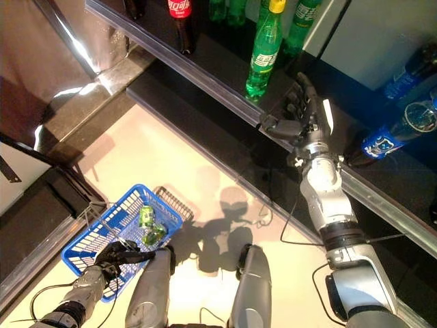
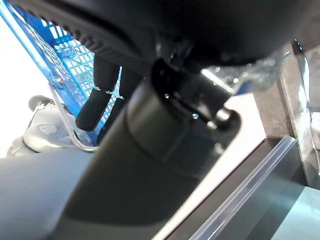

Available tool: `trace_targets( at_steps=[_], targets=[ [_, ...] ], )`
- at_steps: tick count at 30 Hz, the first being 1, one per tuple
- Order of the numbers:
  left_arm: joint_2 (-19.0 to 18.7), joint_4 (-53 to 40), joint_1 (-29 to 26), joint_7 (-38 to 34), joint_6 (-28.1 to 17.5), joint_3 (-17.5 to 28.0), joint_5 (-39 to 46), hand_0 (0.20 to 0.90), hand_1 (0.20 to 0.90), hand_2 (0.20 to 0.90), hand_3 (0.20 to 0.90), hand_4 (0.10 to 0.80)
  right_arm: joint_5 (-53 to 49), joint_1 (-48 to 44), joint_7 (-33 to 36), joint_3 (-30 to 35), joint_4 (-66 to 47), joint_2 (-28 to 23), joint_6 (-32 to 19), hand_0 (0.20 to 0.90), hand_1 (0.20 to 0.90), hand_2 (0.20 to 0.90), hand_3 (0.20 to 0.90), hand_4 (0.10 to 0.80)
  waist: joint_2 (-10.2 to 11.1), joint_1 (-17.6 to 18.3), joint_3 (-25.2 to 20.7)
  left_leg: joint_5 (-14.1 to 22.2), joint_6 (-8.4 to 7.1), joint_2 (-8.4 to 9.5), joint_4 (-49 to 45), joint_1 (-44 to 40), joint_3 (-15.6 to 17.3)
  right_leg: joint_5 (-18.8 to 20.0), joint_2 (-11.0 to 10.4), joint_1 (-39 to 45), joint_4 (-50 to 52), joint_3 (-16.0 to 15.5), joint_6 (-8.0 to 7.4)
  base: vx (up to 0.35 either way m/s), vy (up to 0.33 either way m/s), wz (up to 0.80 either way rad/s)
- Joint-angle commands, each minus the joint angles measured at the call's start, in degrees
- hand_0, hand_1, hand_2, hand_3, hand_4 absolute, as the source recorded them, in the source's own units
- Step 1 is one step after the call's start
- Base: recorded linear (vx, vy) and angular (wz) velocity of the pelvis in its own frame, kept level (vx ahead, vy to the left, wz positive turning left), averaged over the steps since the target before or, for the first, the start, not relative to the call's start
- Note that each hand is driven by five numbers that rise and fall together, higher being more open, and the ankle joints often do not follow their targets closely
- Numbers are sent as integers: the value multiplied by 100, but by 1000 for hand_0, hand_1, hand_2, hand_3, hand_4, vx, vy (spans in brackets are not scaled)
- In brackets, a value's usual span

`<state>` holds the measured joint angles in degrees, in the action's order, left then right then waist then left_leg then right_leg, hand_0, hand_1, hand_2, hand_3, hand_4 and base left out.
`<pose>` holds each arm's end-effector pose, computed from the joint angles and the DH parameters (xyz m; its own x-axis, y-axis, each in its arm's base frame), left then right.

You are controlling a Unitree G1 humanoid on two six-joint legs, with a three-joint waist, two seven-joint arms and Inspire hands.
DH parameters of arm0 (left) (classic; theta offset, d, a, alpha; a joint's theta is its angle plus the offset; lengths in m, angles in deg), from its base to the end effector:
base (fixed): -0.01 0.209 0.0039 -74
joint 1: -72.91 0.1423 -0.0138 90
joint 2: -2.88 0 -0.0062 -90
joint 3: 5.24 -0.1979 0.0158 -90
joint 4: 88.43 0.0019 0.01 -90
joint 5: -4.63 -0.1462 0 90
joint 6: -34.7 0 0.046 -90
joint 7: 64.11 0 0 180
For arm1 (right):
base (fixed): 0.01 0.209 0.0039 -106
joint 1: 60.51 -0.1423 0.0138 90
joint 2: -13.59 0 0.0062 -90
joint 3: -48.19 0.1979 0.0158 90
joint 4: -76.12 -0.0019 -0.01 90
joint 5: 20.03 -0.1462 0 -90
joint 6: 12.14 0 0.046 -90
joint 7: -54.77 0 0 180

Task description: Pick up the drink and place into the basket.

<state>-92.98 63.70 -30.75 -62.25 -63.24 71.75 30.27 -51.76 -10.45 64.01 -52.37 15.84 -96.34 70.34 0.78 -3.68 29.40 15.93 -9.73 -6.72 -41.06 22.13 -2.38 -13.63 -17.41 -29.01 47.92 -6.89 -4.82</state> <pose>0.1916 0.2573 -0.0793 0.7536 0.1630 -0.6369 -0.1161 0.9866 0.1150 0.3333 -0.2465 0.1587 0.9488 -0.1227 0.2909 0.1489 0.9864 -0.0698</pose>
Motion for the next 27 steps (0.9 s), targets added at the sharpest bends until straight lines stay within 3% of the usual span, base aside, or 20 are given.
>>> trace_targets(
  at_steps=[1,27],
  targets=[
    [-280,-266,383,307,-241,-504,-286,300,300,300,200,100,-268,-812,70,45,7,-387,-413,900,900,900,900,800,29,-201,-362,-112,201,-121,2,-31,-221,464,-54,353,-634,459,-405,0,0,0],
    [-358,-346,251,285,-136,-779,-123,300,300,300,200,100,-658,-2141,78,-497,1529,-622,-281,900,900,900,900,800,-117,-406,-293,-84,221,7,-115,99,-296,414,-136,260,-528,397,-370,-1,0,1]
  ],
)
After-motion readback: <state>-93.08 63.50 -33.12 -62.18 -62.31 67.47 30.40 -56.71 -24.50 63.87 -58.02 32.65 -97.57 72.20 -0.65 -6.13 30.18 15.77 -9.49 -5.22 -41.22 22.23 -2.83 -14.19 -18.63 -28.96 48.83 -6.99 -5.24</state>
